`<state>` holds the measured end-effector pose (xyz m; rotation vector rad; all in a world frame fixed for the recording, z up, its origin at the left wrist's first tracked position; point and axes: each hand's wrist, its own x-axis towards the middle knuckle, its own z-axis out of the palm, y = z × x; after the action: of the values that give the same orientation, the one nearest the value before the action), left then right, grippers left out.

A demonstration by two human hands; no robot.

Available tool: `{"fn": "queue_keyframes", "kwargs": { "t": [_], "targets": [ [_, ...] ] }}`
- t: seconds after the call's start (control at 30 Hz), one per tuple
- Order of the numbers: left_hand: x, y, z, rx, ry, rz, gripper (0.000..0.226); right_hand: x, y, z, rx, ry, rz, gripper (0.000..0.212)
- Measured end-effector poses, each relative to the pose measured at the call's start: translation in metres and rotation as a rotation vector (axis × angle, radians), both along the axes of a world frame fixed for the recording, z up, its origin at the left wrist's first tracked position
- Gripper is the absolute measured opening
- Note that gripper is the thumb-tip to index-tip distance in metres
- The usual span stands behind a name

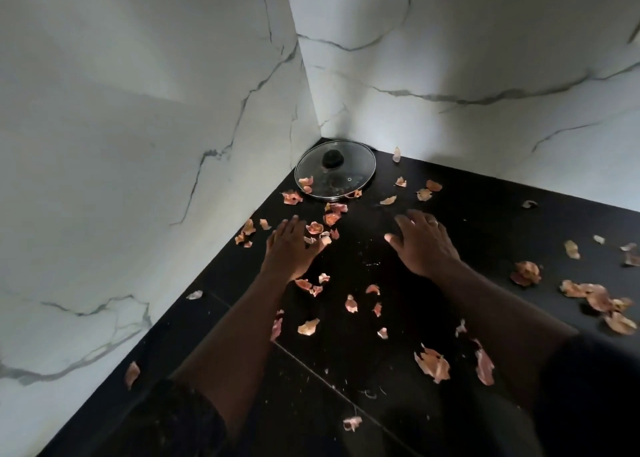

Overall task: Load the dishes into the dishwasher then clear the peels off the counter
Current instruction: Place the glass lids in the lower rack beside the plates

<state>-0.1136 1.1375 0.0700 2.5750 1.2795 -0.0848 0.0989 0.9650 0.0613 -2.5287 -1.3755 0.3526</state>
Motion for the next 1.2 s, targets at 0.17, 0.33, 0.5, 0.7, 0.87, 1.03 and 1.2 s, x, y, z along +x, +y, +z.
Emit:
{"fn": "queue_keyframes", "kwargs": {
  "t": [0.17,0.33,0.5,0.7,0.87,1.03,1.2],
  "targets": [
    [0.045,0.061,-0.001,0.009,-0.124,0.035,0.065,0.043,0.073,-0.006,0.116,0.064,-0.054,0.042],
    [0.098,0.131,-0.002,-0.134,-0.352,0.211,0.060,0.076,0.133,-0.001,0.148,0.165,-0.114,0.039],
    [0.131,0.166,0.005,-0.129,-0.308,0.265,0.053,0.096,0.192,-0.019,0.166,0.264,-0.129,0.042],
    [0.148,0.204,-0.015,-0.174,-0.280,0.292,0.062,0.109,0.229,-0.040,0.151,0.266,-0.201,0.046],
    [0.145,0.214,-0.020,-0.239,-0.401,0.379,0.052,0.115,0.235,-0.050,0.180,0.310,-0.252,0.050],
    [0.126,0.197,-0.014,-0.230,-0.457,0.338,0.051,0.113,0.212,-0.039,0.260,0.447,-0.251,0.063],
    [0.110,0.170,0.012,-0.154,-0.553,0.297,0.055,0.107,0.178,-0.005,0.416,0.436,-0.232,0.074]
  ]
}}
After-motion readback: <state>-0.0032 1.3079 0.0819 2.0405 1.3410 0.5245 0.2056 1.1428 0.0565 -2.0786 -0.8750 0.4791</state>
